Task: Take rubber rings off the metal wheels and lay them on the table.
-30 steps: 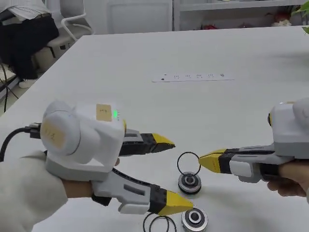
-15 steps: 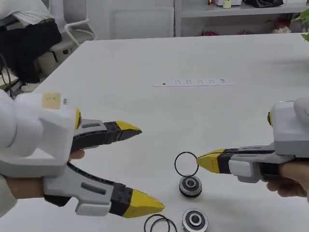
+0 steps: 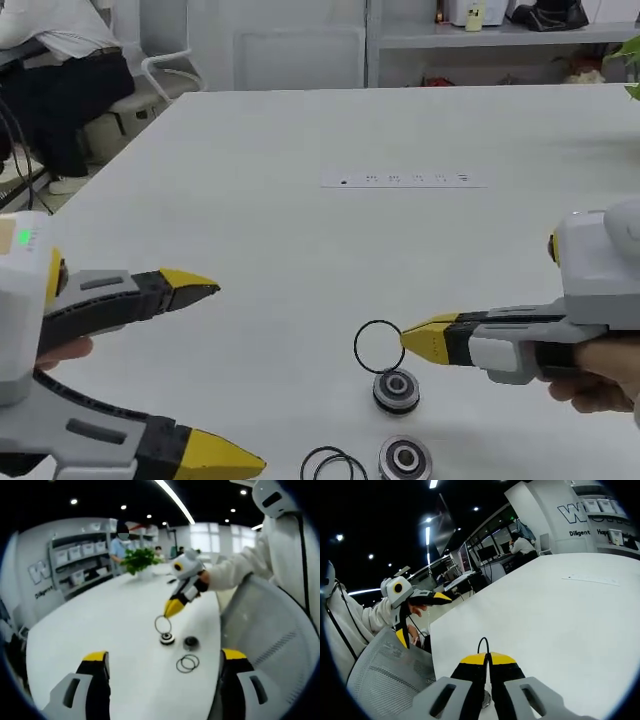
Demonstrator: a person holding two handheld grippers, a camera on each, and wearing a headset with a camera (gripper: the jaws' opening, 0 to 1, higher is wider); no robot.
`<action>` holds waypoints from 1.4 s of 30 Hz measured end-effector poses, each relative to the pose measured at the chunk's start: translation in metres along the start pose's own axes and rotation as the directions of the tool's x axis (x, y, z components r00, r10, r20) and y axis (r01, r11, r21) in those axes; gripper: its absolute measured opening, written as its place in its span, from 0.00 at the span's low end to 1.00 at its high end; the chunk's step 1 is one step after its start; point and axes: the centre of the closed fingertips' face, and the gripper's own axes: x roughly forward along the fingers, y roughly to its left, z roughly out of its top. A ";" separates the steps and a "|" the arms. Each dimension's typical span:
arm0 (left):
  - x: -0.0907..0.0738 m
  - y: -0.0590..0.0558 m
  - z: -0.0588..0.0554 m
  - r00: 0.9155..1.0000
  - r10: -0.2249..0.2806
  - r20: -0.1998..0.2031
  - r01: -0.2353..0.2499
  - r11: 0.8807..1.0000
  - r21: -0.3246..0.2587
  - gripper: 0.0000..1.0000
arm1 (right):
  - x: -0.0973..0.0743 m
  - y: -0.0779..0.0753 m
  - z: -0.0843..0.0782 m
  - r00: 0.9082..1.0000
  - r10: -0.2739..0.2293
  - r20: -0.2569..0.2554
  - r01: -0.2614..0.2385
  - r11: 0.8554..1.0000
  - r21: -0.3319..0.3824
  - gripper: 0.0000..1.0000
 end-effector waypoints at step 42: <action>-0.040 -0.007 -0.039 0.989 0.149 0.008 -0.146 0.976 -0.163 0.92 | 0.031 0.041 -0.065 0.962 0.121 -0.245 -0.140 0.988 -0.061 0.00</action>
